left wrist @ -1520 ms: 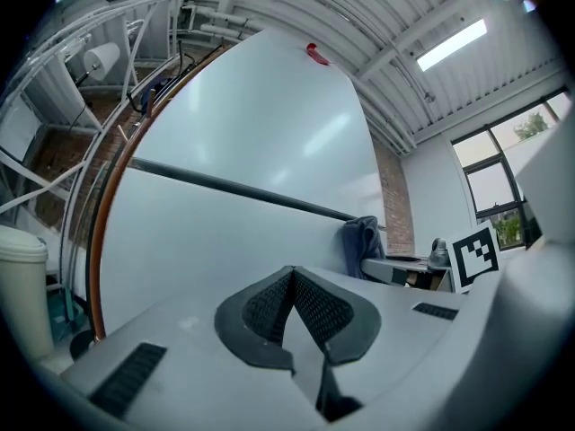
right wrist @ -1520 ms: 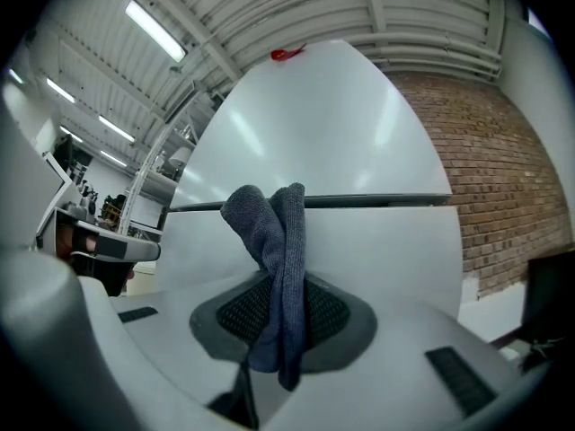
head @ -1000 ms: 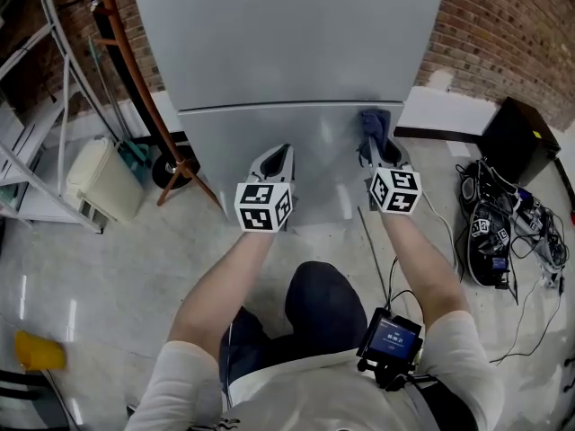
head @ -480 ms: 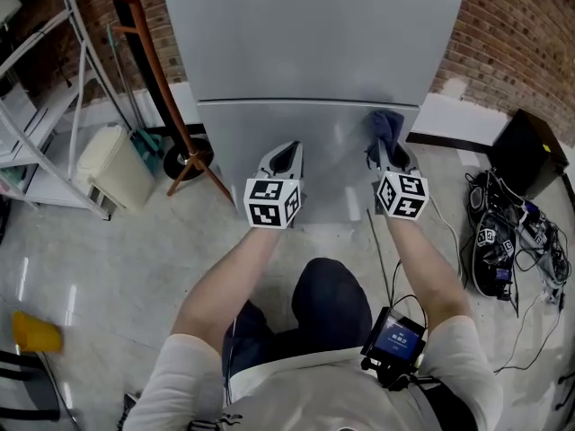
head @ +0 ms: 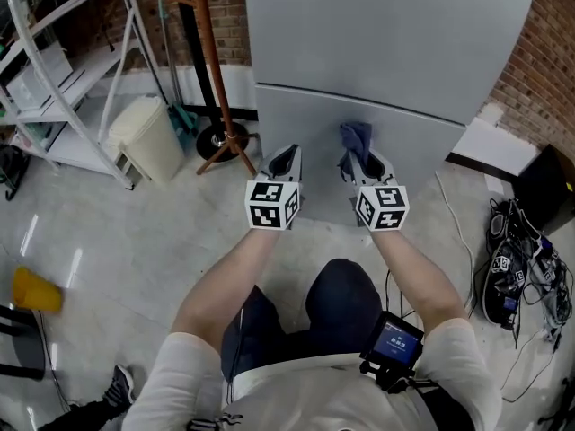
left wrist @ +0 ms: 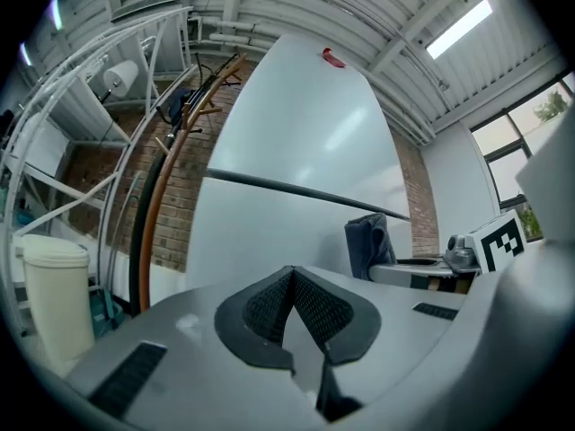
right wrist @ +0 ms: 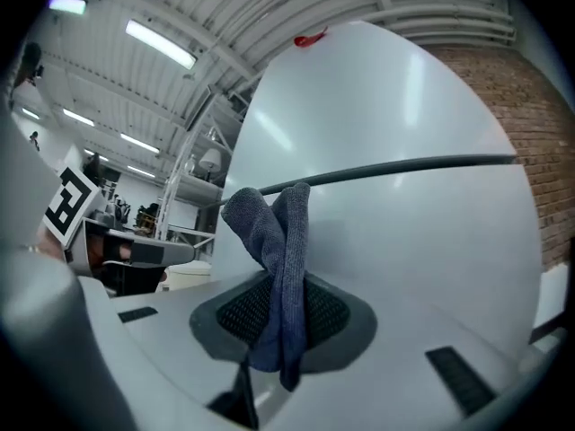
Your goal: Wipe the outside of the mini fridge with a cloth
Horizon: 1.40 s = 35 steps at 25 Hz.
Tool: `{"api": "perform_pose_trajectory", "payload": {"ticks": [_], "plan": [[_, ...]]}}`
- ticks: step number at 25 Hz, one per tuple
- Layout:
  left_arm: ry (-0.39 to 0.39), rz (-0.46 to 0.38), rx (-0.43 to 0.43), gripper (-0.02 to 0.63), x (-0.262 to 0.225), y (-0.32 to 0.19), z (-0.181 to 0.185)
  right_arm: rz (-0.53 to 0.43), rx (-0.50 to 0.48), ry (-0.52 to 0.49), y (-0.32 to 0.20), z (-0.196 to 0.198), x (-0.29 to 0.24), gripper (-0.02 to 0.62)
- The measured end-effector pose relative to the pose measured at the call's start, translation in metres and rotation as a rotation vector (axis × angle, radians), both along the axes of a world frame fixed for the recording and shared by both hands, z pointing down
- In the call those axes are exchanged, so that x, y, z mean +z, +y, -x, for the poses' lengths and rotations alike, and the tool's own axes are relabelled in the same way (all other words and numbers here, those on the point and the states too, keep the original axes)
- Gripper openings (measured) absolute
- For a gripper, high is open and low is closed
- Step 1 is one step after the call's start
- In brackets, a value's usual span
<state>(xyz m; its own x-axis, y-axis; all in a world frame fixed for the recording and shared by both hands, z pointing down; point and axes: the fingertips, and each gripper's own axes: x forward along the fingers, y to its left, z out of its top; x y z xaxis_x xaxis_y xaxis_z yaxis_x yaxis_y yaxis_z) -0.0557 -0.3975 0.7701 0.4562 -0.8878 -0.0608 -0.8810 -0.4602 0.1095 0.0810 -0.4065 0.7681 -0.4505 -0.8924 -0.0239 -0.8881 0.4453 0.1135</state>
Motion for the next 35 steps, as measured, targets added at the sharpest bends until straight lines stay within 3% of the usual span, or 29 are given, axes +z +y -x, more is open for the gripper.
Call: {"api": "perform_pose_trajectory", "payload": {"ticks": [8,13,23,35], "plan": [[-0.019,0.029,-0.155,0.005,0.016,0.012,0.096,0.059,-0.177,0.019,-0.016,0.133,0.022,0.08],[-0.041,0.049,-0.224,0.005,0.026,0.03,0.139,0.085,-0.188,0.041,-0.034,0.177,0.036,0.08],[-0.022,0.103,-0.27,0.005,0.041,0.043,0.177,0.113,-0.104,0.062,-0.061,0.191,0.062,0.08],[-0.022,0.102,-0.215,0.005,0.041,0.032,0.137,0.093,-0.082,0.047,-0.05,0.152,0.047,0.08]]}}
